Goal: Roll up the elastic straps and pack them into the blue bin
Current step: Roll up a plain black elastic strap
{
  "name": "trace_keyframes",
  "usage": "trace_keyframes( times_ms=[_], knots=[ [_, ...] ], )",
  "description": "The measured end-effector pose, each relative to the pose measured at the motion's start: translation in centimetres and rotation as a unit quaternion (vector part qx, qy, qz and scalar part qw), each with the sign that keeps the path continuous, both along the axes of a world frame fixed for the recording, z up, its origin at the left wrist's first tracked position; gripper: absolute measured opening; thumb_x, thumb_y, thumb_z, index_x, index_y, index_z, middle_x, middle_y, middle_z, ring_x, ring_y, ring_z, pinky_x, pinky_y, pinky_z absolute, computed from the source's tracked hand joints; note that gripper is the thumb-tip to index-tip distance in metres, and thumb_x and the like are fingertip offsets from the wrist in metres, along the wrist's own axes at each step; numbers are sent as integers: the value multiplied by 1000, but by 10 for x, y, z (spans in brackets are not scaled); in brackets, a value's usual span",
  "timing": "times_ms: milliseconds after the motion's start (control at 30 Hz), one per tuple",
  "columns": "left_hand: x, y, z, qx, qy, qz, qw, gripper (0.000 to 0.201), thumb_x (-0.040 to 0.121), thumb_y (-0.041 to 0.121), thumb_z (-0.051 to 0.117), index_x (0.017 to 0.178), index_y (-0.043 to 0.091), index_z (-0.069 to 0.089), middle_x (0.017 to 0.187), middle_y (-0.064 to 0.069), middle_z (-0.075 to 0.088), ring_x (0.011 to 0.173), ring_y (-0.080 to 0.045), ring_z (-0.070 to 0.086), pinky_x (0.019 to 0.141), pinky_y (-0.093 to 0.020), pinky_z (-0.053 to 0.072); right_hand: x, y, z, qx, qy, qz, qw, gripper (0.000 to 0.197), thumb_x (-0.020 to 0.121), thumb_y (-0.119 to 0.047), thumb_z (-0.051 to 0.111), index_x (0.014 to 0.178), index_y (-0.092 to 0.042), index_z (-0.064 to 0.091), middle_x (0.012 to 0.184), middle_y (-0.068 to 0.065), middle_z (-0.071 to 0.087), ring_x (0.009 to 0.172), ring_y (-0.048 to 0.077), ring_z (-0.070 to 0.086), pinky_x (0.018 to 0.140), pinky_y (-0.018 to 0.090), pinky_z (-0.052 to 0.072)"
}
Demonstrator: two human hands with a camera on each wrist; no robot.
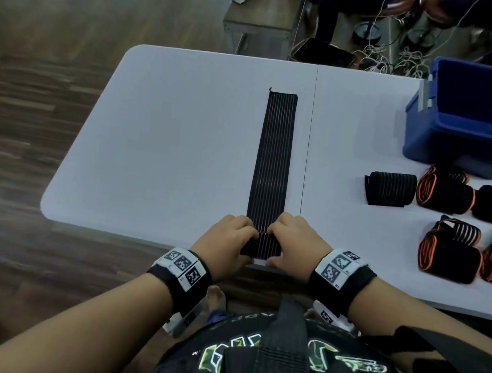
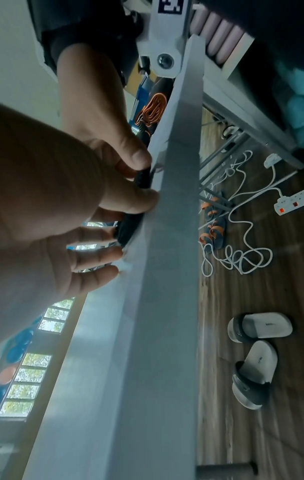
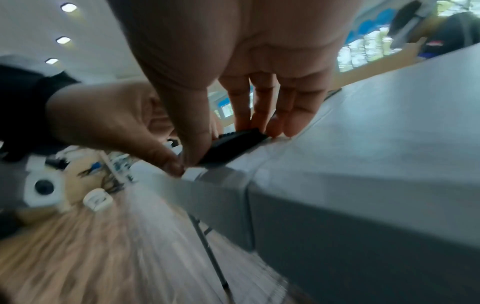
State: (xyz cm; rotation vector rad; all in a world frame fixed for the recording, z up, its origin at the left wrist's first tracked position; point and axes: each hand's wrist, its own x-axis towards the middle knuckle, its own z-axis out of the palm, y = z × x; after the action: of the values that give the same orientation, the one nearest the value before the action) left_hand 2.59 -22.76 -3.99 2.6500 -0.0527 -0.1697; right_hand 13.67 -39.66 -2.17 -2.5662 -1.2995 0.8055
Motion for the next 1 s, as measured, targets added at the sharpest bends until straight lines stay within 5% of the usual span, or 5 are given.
trace_keyframes(
  times_ms=[233, 400, 667, 867, 1000],
  knots=[
    [-7, -7, -6, -4, -57, -17, 998, 31, 75, 17, 61, 102, 4, 70, 101, -11, 68, 85, -31, 63, 78, -39, 56, -13, -11, -9, 38, -77, 33, 996, 35, 72, -24, 63, 103, -10, 62, 102, 7, 50, 84, 25, 48, 73, 36, 51],
    [-3, -2, -4, -24, -44, -4, 999, 35, 67, 1, 73, 102, 4, 72, 94, -11, 73, 83, -32, 67, 79, -41, 57, -15, -15, -18, 73, -56, -11, 996, 29, 79, -16, 60, 107, -8, 67, 99, 8, 53, 86, 27, 49, 77, 41, 51],
    [7, 10, 2, -162, 49, 210, 963, 28, 88, 22, 76, 115, 21, 70, 102, 5, 77, 95, -7, 71, 92, -18, 50, -4, -14, -2, 86, 60, -173, 979, 22, 94, -27, 61, 115, -20, 64, 106, 0, 64, 99, 19, 59, 84, 26, 43],
    [19, 13, 0, -213, 88, 276, 933, 9, 86, 29, 77, 92, 22, 75, 78, 9, 76, 78, -3, 72, 81, -25, 57, 4, -11, -1, 115, 133, -293, 940, 27, 89, -24, 70, 110, -23, 52, 85, -7, 68, 83, 10, 63, 75, 27, 48],
    [19, 13, -1, -300, 99, 334, 888, 7, 83, 22, 82, 81, 18, 76, 70, -2, 76, 72, -21, 75, 80, -43, 63, 7, -11, -4, 124, 150, -312, 930, 26, 88, -27, 70, 106, -26, 52, 80, -5, 70, 78, 10, 67, 75, 29, 53]
  ],
)
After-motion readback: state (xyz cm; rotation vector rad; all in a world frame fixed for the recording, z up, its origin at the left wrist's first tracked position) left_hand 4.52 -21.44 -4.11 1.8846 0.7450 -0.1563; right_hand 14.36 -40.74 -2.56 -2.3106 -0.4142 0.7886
